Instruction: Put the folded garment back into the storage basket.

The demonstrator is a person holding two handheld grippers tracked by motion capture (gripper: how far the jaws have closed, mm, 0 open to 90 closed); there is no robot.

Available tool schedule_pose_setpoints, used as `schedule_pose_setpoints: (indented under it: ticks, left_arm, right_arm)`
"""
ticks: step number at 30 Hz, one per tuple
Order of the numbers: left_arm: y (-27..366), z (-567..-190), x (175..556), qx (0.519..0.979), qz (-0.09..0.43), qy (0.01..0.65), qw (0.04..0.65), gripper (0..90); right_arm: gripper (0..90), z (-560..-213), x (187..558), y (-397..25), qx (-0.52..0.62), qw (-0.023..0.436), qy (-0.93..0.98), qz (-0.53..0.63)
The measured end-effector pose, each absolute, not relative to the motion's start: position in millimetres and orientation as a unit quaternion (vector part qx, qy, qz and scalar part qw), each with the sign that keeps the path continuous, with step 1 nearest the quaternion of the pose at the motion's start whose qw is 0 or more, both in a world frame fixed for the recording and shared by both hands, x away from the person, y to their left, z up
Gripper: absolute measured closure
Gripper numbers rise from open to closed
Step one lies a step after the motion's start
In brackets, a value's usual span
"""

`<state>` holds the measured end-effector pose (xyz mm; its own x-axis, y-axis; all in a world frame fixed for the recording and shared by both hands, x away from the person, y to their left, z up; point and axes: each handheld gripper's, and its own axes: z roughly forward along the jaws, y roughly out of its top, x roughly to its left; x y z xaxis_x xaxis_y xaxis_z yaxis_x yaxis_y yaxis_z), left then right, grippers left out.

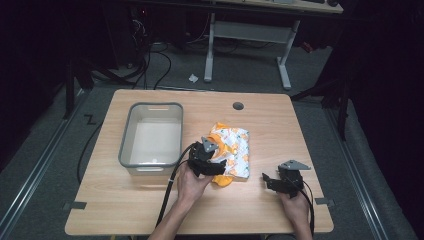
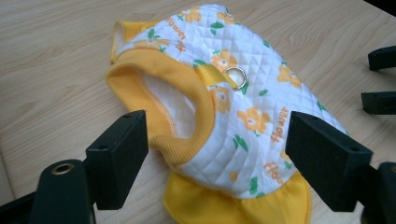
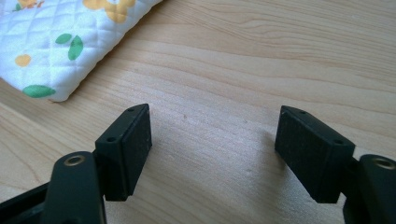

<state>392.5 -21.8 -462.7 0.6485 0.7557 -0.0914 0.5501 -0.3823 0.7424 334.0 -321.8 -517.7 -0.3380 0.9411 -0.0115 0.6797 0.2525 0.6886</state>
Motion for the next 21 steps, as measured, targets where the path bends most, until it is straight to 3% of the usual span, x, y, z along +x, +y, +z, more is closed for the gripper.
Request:
schedule_pose_setpoints:
  ticks: [21]
  left_arm:
    - [-31.8,-477.8,433.0,0.804,0.115,0.441,0.382,19.5]
  right_arm:
    - [27.2,-517.8,334.1,-321.8,0.534,0.218,0.76,0.3]
